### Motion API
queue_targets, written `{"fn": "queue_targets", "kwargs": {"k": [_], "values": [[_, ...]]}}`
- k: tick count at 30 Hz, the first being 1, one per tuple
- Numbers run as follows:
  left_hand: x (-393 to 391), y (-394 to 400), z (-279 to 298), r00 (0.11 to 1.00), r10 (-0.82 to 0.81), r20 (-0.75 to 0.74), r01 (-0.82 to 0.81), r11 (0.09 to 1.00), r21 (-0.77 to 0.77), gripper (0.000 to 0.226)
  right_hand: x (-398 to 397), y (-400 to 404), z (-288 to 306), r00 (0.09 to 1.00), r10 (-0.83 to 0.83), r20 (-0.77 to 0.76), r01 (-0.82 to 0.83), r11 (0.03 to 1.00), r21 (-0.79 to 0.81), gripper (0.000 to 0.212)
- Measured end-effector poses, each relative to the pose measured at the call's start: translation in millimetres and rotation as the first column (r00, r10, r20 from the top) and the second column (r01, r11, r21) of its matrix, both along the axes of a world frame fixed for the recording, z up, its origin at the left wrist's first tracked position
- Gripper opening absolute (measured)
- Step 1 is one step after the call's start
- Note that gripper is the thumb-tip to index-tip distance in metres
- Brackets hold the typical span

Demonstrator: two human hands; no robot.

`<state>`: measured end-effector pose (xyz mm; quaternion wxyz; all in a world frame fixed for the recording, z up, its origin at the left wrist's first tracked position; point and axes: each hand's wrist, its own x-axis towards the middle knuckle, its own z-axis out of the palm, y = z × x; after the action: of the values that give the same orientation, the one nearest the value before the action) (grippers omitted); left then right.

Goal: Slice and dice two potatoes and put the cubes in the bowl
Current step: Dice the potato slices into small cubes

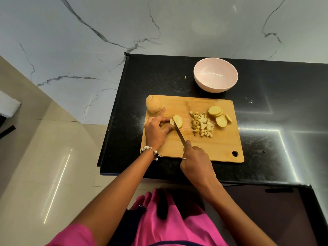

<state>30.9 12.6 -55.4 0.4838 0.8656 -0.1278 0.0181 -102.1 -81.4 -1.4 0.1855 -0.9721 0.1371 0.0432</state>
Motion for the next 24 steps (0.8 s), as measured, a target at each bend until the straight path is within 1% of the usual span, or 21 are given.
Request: {"fn": "queue_targets", "kwargs": {"k": [4, 8, 12, 14, 16, 18, 21, 24], "values": [[2.8, 2.9, 1.3, 0.998, -0.043, -0.04, 0.042, 0.999, -0.007, 0.067, 10.8, -7.9, 4.0, 0.997, -0.041, 0.059, 0.033, 0.991, 0.129, 0.045], [3.3, 3.0, 1.3, 0.997, -0.064, -0.047, 0.065, 0.997, 0.03, 0.063, 18.7, -9.2, -3.4, 0.999, -0.017, 0.042, 0.012, 0.993, 0.115, 0.045], [2.4, 4.0, 2.4, 0.996, -0.061, -0.065, 0.064, 0.997, 0.042, 0.064, 19.6, -7.9, -6.4, 0.996, -0.024, 0.084, 0.013, 0.992, 0.124, 0.044], [1.4, 3.4, 2.1, 0.995, -0.084, -0.057, 0.088, 0.994, 0.069, 0.071, 20.2, -9.3, -5.6, 0.989, -0.054, 0.135, 0.035, 0.989, 0.141, 0.042], [0.5, 0.7, 1.3, 0.992, -0.114, -0.053, 0.121, 0.983, 0.141, 0.082, 22.2, -13.5, -4.4, 0.98, -0.089, 0.179, 0.06, 0.985, 0.161, 0.043], [0.9, -4.0, 0.5, 0.993, -0.113, -0.041, 0.119, 0.975, 0.19, 0.086, 24.7, -18.8, -1.4, 0.971, -0.126, 0.204, 0.088, 0.979, 0.186, 0.043], [4.6, -10.1, 3.4, 0.997, -0.072, -0.024, 0.075, 0.983, 0.166, 0.08, 25.8, -25.3, 5.5, 0.961, -0.15, 0.234, 0.104, 0.975, 0.197, 0.037], [7.1, -11.6, 8.2, 0.997, -0.074, -0.029, 0.078, 0.982, 0.171, 0.078, 25.0, -28.8, 7.4, 0.953, -0.178, 0.245, 0.126, 0.969, 0.215, 0.036]]}}
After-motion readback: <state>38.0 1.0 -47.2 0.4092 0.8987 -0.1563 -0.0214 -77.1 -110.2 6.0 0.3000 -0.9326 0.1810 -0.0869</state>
